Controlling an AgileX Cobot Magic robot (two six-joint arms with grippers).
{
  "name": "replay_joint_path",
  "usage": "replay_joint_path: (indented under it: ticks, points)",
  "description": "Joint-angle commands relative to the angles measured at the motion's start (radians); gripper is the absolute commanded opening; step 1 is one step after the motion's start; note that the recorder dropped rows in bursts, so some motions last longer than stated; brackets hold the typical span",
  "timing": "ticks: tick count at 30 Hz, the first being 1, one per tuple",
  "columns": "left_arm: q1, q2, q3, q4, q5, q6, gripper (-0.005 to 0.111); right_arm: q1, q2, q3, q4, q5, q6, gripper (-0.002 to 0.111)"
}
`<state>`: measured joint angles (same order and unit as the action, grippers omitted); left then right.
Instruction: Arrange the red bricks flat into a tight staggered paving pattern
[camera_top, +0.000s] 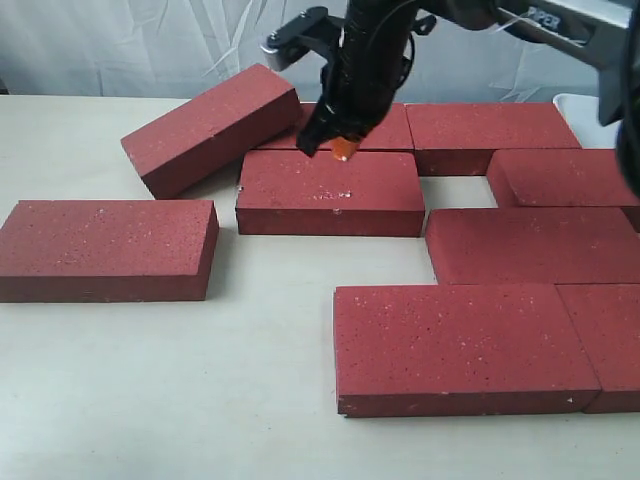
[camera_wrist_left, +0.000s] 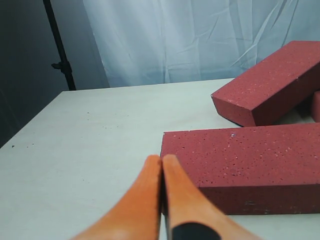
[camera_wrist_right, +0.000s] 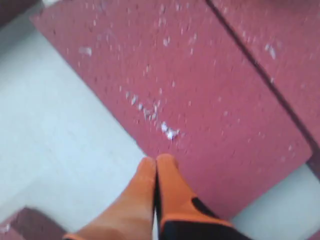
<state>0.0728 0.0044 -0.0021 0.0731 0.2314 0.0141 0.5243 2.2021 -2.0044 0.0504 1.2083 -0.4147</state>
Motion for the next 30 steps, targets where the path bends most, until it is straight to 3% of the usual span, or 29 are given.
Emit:
replay_joint_path:
  ticks: [1,10,20,30]
  points:
    - [0.004,-0.004,0.002,-0.006,-0.006,-0.004,0.000,-0.007,-0.132,0.240,-0.027,0.013,-0.089,-0.001]
    - [0.004,-0.004,0.002,-0.006,-0.006,-0.004,0.000,-0.005,-0.280,0.568,0.081,-0.053,-0.447,-0.001]
    - [0.004,-0.004,0.002,-0.006,-0.006,-0.004,0.000,-0.007,-0.200,0.618,0.051,-0.338,-0.437,-0.001]
    - [0.004,-0.004,0.002,-0.006,-0.006,-0.004,0.000,-0.016,-0.131,0.614,-0.134,-0.505,-0.327,-0.001]
